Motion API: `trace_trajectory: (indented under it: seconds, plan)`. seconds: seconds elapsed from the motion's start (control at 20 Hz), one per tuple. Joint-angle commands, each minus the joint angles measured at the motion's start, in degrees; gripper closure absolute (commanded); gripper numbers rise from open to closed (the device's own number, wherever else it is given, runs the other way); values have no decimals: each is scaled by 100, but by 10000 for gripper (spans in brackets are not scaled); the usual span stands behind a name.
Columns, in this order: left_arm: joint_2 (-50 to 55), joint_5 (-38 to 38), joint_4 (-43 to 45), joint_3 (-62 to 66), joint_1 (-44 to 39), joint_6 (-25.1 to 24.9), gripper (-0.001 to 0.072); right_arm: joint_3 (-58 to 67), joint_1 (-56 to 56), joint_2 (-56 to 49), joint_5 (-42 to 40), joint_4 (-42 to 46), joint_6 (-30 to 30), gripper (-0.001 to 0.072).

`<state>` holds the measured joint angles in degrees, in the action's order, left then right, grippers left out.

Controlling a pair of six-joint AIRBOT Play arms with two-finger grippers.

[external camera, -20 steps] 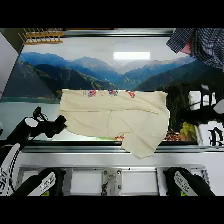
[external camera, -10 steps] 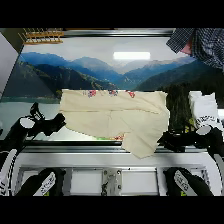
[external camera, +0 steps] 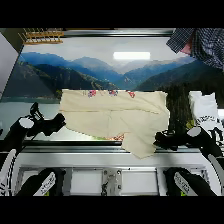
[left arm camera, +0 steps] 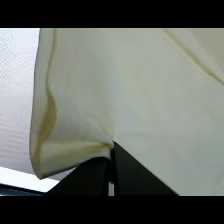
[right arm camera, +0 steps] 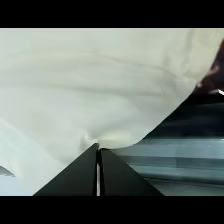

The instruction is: Fold the clothes and pants, and hang the long-sleeved shirts on hangers.

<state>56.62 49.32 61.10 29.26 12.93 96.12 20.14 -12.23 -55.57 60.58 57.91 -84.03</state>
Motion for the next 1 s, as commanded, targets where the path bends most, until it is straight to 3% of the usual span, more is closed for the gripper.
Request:
trace_trajectory:
  seconds: [0.0, 0.15, 0.3, 0.5, 0.65, 0.95]
  plan:
    - [-111, 706, 546, 184, 212, -35, 700, 426, 76, 382, 678, 804, -2, 701]
    - [-909, 1679, 1268, 129, 551, -35, 700, 850, 76, 1150, 1762, 1655, 0, 701]
    - [-1786, 2789, 1403, -160, 669, -37, 701, 1038, 76, 1823, 2350, 1910, -2, 702]
    - [-2240, 2892, 1410, -37, 315, -28, 701, 1556, 81, 1731, 2328, 1888, -2, 702]
    - [-1631, 2531, 1456, 393, 37, -31, 701, 2057, 201, 1119, 1888, 1862, 0, 702]
    - [798, 2133, 1467, 1687, -170, -186, 700, 3045, 802, -647, 553, 1845, -2, 702]
